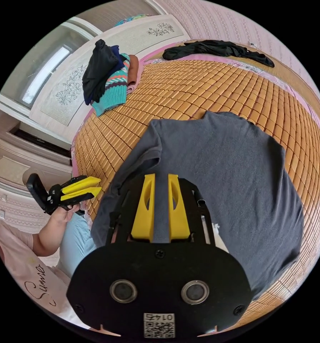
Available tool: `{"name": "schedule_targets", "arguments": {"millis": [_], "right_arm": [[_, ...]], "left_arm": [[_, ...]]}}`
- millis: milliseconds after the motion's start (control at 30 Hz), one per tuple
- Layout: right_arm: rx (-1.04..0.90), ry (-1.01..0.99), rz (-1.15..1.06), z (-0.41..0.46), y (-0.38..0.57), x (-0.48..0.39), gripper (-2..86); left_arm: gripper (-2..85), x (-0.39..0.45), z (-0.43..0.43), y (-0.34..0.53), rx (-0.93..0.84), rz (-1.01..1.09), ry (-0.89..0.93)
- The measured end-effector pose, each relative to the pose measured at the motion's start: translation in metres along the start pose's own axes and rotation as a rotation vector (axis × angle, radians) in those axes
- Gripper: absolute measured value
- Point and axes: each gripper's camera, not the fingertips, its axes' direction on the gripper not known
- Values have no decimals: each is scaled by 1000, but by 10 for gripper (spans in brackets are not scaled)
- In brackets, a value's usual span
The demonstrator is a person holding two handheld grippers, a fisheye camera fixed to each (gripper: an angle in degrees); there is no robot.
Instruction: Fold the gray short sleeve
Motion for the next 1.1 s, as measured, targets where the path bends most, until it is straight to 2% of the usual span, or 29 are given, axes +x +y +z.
{"name": "schedule_targets", "arguments": {"millis": [167,267,433,567,633,767,867,1033,1100], "right_arm": [[128,30,154,-56,59,38,61],[209,144,286,-99,107,65,61],[271,384,518,-156,186,104,62],[279,343,559,-167,213,119,68],[278,380,600,-174,224,127,77],[308,311,630,-184,239,137,82],[390,202,615,-198,251,140,69],[434,128,643,-215,263,147,58],[435,117,647,-218,265,147,50]], "left_arm": [[62,18,3,-10,3,35,34],[60,34,10,-25,-15,60,79],[30,93,29,-72,-20,251,183],[-4,172,68,-125,-5,438,287],[-4,208,96,-148,-69,481,340],[35,290,157,-190,-134,577,330],[57,338,194,-212,-203,574,356],[70,399,241,-221,-241,669,240],[64,418,271,-218,-379,710,165]]}}
